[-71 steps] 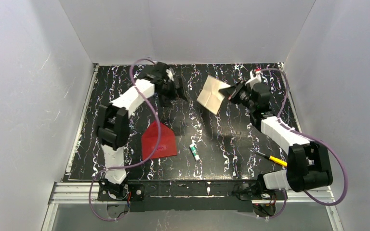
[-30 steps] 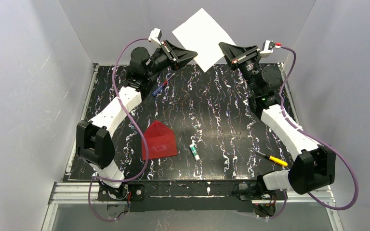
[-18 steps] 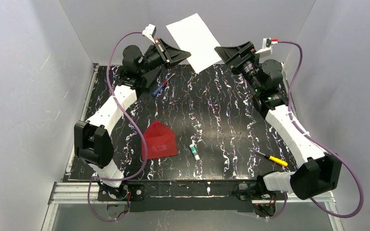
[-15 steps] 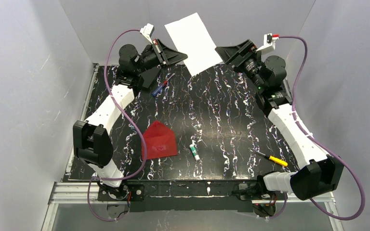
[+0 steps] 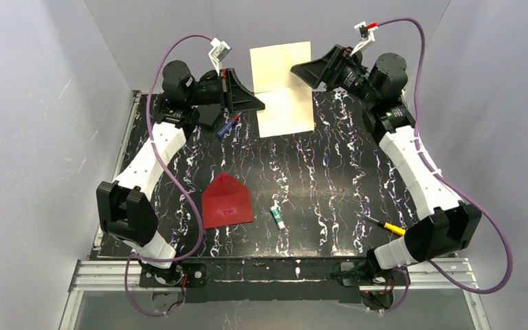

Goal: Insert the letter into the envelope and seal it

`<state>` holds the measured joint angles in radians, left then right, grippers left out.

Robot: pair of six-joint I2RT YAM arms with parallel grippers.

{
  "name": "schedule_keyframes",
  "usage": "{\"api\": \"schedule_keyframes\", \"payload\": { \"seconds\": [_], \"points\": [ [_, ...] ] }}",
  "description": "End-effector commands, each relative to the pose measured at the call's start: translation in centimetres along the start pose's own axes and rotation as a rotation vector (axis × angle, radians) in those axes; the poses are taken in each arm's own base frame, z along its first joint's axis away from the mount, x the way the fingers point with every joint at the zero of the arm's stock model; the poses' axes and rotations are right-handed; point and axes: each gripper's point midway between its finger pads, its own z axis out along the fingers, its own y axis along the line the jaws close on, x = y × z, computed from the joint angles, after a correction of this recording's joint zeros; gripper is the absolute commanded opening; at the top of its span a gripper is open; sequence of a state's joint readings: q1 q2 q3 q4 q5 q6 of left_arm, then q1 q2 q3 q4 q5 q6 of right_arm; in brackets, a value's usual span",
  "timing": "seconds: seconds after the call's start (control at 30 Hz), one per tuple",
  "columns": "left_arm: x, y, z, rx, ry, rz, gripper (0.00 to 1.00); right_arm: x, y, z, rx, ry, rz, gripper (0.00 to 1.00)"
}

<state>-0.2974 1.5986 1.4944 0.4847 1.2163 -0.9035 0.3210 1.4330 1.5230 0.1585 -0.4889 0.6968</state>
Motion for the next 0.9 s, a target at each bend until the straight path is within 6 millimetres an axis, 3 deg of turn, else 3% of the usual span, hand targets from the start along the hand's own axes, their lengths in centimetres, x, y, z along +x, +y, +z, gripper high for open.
{"api": "schedule_keyframes", "payload": {
  "seconds": [0.0, 0.1, 0.17, 0.33, 0.5, 0.67, 0.87],
  "points": [
    [-0.2, -2.6, -0.6, 0.057, 0.046, 0.08, 0.0, -0.9, 4.9, -0.1, -0.246, 0.035, -0.023, 0.9],
    [-0.8, -1.8, -0.4, 0.021, 0.011, 0.047, 0.0, -0.9, 7.7, -1.1, -0.402, 0.047, -0.029, 0.77],
    [-1.4, -1.2, -0.5, -0.008, -0.01, 0.021, 0.0, -0.4, 8.8, -2.1, -0.456, 0.069, -0.036, 0.73],
    [-2.7, 2.0, -1.1, -0.114, -0.07, -0.139, 0.0, 0.9, 10.3, -4.2, -0.514, 0.113, -0.075, 0.72],
    [-3.7, 2.7, -0.8, -0.093, -0.056, -0.258, 0.0, 2.0, 12.0, -6.1, -0.592, 0.213, -0.059, 0.77],
    [-3.2, 3.7, -0.9, -0.101, -0.051, -0.259, 0.0, 1.9, 9.4, -5.0, -0.408, 0.186, -0.126, 0.86],
    [-2.4, 2.3, -1.3, -0.072, -0.015, -0.123, 0.0, -0.5, 6.3, -2.6, -0.227, 0.051, -0.092, 0.89]
  ]
}}
